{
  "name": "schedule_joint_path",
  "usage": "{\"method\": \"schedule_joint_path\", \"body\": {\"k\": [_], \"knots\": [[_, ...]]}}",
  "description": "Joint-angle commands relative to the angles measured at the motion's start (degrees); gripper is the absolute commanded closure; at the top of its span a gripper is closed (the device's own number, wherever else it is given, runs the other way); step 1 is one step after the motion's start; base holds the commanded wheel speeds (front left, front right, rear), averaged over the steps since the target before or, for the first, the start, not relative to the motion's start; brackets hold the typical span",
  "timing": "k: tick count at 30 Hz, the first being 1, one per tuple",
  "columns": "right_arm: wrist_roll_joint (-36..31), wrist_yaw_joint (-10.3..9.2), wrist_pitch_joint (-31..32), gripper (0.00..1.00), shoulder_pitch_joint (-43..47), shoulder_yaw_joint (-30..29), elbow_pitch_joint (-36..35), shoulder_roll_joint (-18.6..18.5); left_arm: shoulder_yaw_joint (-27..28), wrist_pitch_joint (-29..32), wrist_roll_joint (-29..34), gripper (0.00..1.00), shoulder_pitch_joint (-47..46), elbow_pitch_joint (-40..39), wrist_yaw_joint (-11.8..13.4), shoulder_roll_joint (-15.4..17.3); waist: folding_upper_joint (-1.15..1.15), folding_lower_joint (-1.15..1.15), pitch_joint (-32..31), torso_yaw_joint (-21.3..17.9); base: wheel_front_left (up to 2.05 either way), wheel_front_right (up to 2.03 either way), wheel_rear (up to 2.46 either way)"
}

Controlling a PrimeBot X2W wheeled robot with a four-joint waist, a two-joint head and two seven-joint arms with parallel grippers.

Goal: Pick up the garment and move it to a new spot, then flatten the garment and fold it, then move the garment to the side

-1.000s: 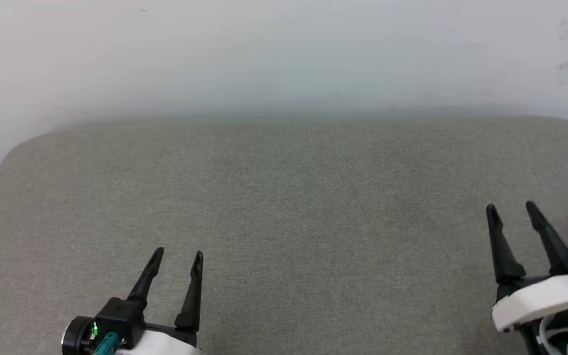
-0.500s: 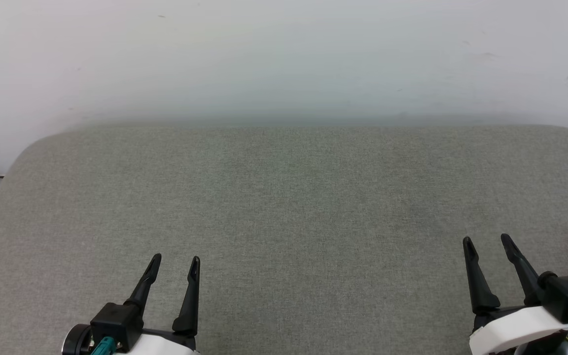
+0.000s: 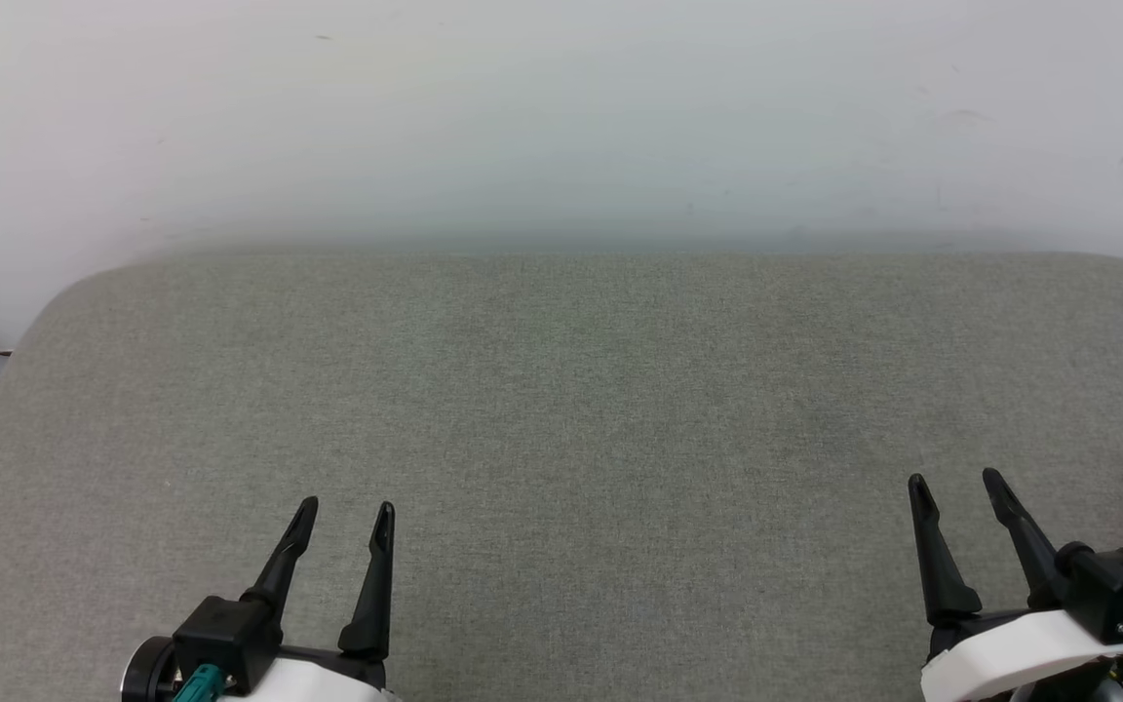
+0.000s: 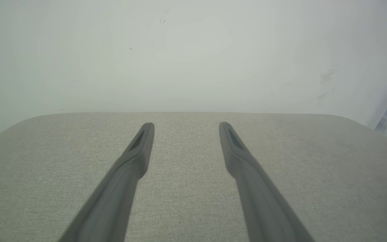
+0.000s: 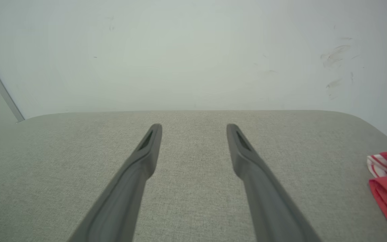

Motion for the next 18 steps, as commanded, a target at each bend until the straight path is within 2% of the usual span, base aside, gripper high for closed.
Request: {"method": "schedule_joint_path", "body": {"k": [1,18], "knots": [[0.2,-0.06,-0.3,0.0,-0.4,0.1,0.1,0.3,0.3,-0.4,0.4,0.0,0.4,-0.4,-0.3,-0.3,0.0,0.0,0.0,0.0,0.0,0.0,0.0],[-0.1,-0.06,0.1,0.0,0.3,-0.1,-0.6,0.5,2.6,-0.4,1.5,0.0,0.3,-0.5,-1.6,-1.6,0.0,0.0,0.7,0.1,0.0,0.0,0.0]]}}
